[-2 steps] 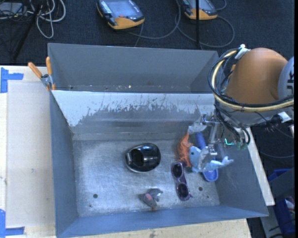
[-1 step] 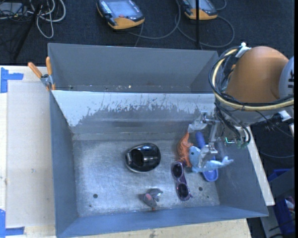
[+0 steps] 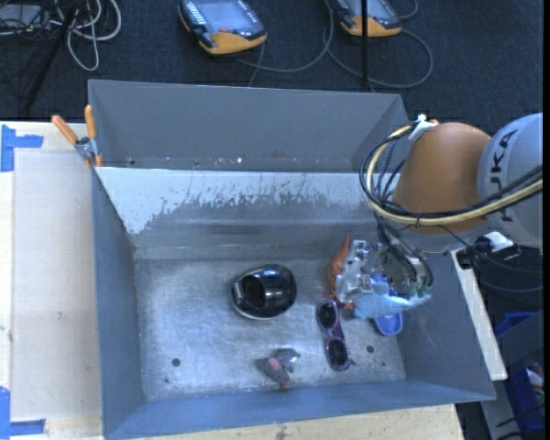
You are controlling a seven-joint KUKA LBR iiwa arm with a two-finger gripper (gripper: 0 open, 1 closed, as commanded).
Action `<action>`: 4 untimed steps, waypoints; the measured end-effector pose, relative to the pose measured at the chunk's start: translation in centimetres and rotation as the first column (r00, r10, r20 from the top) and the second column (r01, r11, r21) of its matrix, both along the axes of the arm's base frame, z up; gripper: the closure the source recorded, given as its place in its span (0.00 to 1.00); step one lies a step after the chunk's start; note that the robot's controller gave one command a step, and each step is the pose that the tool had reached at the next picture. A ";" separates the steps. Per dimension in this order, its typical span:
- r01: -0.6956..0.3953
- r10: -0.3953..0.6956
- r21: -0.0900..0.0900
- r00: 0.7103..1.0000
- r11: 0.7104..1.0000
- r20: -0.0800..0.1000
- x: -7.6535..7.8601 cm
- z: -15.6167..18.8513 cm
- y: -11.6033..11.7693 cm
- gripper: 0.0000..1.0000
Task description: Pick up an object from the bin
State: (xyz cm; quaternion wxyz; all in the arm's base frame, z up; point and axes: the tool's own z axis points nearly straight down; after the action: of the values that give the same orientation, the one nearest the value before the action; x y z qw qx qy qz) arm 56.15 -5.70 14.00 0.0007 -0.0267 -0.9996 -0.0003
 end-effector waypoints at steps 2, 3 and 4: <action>-0.002 0.002 0.000 1.000 1.000 0.000 0.0 0.0 0.0 0.00; -0.117 0.117 0.001 0.993 0.993 0.000 0.1 0.6 -1.0 0.00; -0.224 0.224 -0.003 0.975 0.975 0.007 1.4 -2.2 -1.8 0.00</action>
Offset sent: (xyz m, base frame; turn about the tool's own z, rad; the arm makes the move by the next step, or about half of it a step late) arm 0.0000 0.0000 0.0000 0.0000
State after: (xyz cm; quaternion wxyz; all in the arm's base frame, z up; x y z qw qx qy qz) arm 57.53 -7.50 11.76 -0.0027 0.0860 -0.9963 0.0006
